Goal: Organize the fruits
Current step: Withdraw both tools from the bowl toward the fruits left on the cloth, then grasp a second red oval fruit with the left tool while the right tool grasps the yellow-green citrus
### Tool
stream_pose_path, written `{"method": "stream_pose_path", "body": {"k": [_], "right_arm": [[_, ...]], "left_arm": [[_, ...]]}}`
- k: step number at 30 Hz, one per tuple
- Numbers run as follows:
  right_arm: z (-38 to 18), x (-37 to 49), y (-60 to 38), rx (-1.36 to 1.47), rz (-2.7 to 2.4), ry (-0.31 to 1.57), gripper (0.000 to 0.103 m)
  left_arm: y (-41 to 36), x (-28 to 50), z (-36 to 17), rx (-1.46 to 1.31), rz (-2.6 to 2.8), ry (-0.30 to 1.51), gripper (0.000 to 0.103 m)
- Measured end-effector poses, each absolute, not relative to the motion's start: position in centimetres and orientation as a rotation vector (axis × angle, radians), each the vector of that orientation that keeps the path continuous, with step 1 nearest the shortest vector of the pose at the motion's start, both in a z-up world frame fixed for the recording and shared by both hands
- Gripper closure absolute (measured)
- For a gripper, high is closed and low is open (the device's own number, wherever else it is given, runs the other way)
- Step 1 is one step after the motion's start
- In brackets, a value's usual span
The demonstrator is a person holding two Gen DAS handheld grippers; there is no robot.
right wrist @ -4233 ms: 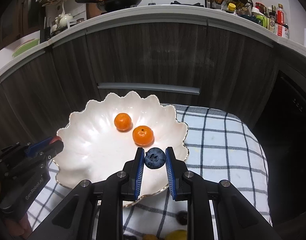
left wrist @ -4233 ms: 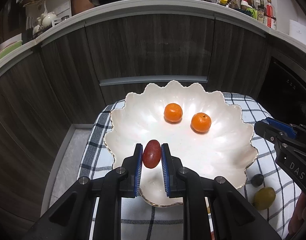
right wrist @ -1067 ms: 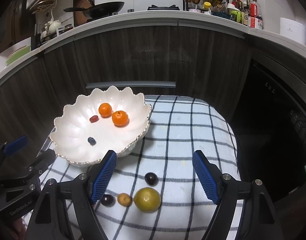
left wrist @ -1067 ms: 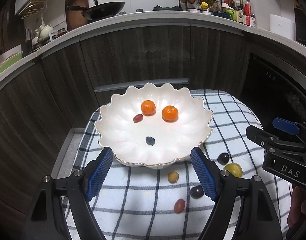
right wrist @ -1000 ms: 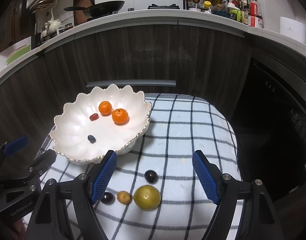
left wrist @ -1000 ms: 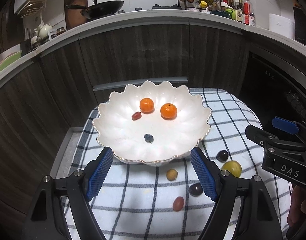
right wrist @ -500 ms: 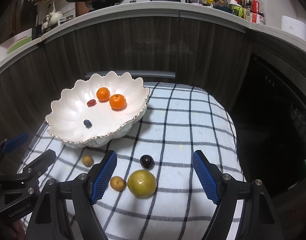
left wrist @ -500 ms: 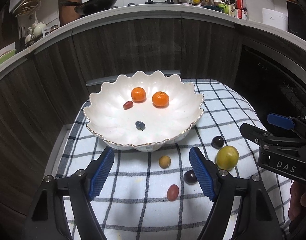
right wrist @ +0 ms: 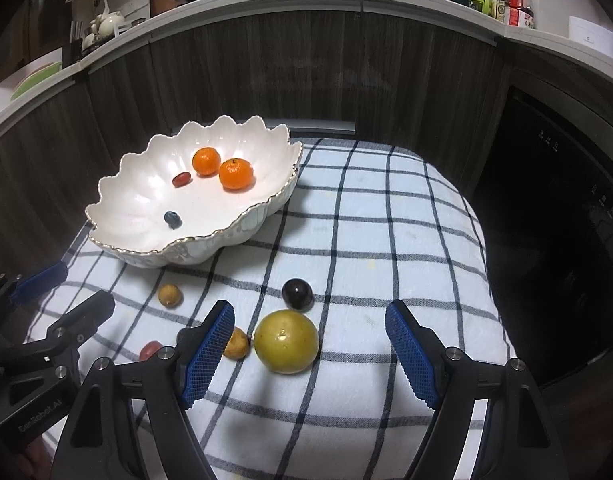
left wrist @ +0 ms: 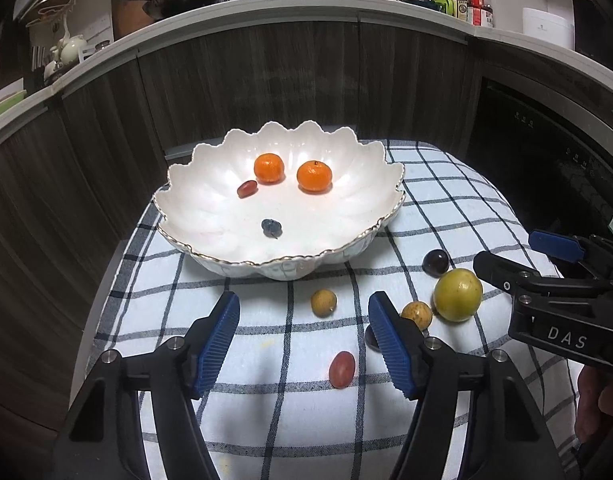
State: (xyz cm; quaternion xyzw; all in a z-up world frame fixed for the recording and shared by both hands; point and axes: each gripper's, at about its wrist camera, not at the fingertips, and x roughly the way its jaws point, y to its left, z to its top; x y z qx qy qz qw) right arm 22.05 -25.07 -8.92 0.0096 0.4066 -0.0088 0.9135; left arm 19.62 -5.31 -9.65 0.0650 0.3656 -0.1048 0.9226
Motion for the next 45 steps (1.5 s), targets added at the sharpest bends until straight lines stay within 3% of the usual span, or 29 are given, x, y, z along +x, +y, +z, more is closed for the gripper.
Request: {"method": "stream_pose_path", "body": {"k": [32,45], "right_arm": [[-13.9,22.5,-24.7,-0.038,0.085,0.877,0.025],[-15.6,22.9,-25.1,-0.035,0.142,0.904,0.035]], "left_arm": [[-6.0,18.6,-14.7,0.111,-0.166,0.811,0.037],[-7.0,18.8,-16.8,0.116,-0.198,0.882,0.058]]}}
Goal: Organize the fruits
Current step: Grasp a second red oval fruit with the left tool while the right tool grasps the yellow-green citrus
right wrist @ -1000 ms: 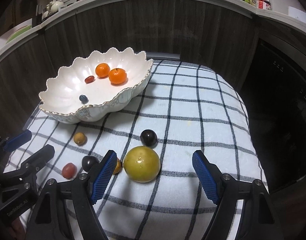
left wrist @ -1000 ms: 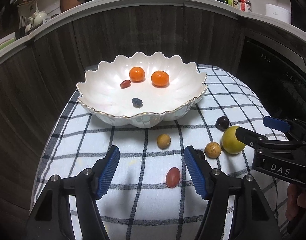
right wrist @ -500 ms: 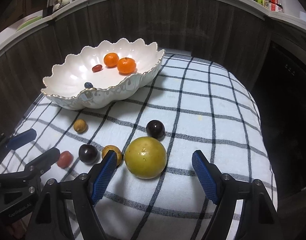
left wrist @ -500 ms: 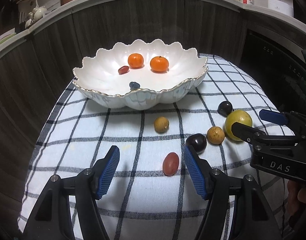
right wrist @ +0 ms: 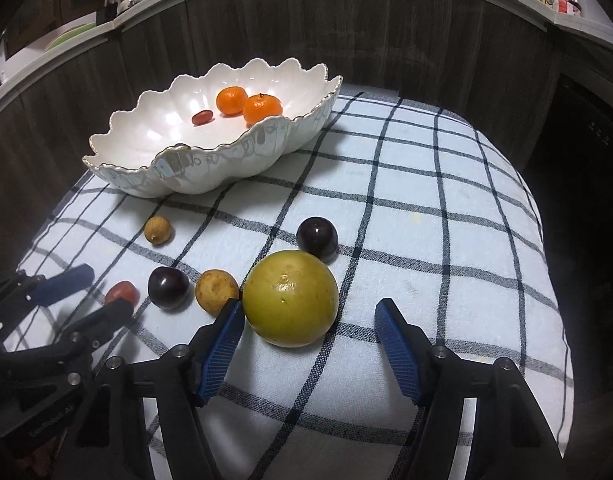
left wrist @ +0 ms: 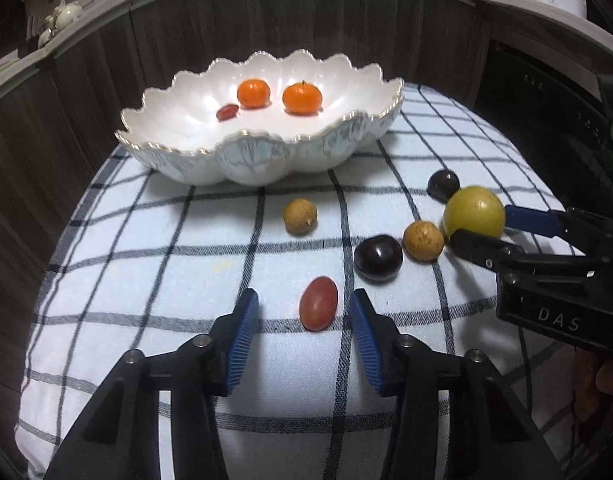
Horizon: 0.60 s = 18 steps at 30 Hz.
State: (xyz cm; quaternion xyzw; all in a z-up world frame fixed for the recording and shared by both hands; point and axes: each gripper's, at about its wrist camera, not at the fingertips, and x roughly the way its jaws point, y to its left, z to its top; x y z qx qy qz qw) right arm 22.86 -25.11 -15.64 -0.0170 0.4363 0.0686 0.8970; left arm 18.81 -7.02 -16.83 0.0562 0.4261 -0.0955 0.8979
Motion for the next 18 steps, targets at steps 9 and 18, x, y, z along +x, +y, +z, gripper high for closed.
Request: {"method": "stream_pose_path", "body": {"k": [9,18], "right_arm": [[-16.42,23.52,-24.88,-0.023,0.173,0.913,0.043],[-16.39,23.68,-24.70,-0.002,0.196,0.907,0.054]], "left_arm": [[-7.28,19.07,-17.17,0.110,-0.214,0.880,0.068],[-7.74,18.74,-17.06,0.130,-0.238,0.874,0.083]]}}
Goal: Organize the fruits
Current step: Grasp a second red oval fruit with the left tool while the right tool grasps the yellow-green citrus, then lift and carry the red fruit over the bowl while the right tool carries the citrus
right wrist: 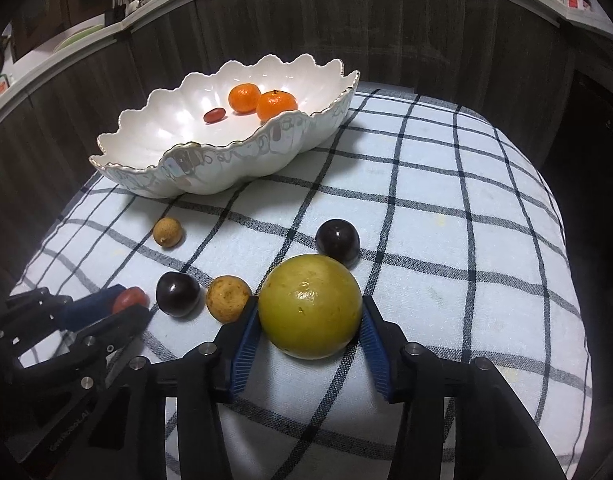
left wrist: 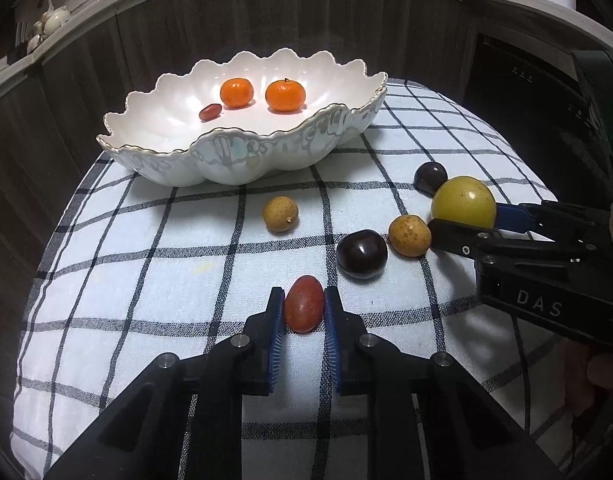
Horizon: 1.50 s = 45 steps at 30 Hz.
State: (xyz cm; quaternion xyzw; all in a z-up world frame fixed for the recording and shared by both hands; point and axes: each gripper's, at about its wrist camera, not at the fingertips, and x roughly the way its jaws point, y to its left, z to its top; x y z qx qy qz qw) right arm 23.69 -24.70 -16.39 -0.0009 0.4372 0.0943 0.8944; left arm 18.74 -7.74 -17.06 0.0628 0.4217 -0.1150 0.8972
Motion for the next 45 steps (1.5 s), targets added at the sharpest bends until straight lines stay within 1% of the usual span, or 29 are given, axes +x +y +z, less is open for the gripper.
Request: {"method": "stream_pose_path", "body": {"k": [9,25,45], "right_arm": [[-16.2,23.3,-24.6,0.001,0.192,0.906,0.054],[-14.0,21.7,-23.9,0.008,0.178,0.891,0.054],[-9.1,20.8,-21.7,-0.025,0.176,0.821,0.054]], "left_arm": [[-7.7,18.6,-16.9,0.131,-0.230,0.873,0.083],[-6.6,18.2,-15.1,0.100,-0.205,0.854,0.083],[-4.6,18.2,-11.0,0.033,-0.164,0.791,0.083]]}}
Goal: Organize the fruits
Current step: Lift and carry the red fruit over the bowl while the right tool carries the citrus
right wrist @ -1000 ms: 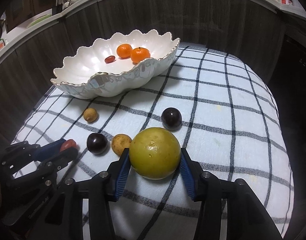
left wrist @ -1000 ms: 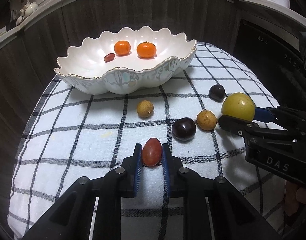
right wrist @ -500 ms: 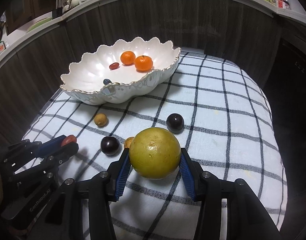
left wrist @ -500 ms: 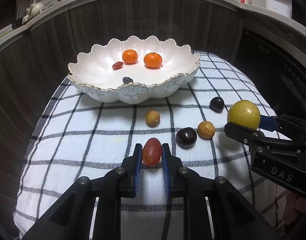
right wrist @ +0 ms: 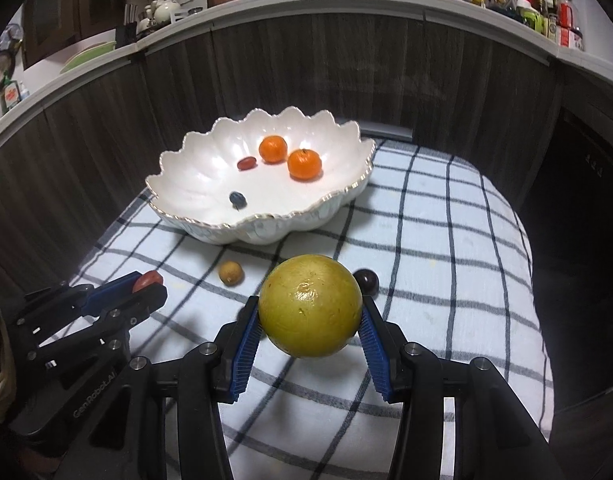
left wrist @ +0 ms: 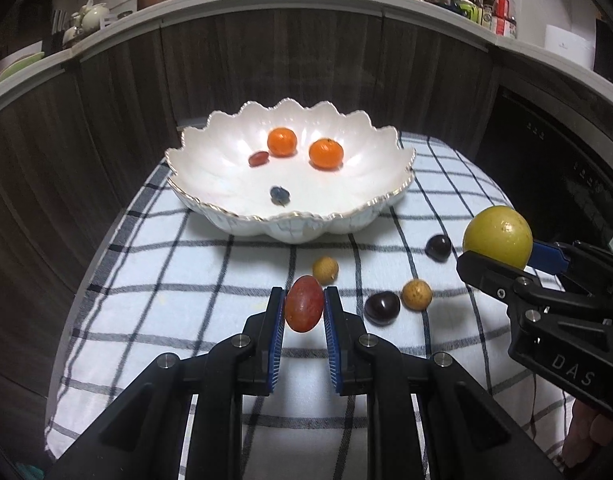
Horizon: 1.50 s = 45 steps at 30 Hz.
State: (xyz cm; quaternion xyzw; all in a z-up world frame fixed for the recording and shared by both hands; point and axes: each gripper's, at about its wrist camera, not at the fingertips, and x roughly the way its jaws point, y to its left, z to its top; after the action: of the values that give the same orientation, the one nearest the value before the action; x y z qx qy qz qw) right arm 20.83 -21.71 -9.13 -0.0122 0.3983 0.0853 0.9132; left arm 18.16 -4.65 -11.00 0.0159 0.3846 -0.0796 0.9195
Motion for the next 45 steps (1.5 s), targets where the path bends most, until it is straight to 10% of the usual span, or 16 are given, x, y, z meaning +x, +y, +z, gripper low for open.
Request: {"method": "stream_pose_path", "body": {"k": [45], "right_arm": [[-4.6,28.6,-19.0,0.012,0.144,0.743,0.054]], "left_arm": [[-0.7,26.5,-6.2,0.011,-0.077,0.714,0.083]]}}
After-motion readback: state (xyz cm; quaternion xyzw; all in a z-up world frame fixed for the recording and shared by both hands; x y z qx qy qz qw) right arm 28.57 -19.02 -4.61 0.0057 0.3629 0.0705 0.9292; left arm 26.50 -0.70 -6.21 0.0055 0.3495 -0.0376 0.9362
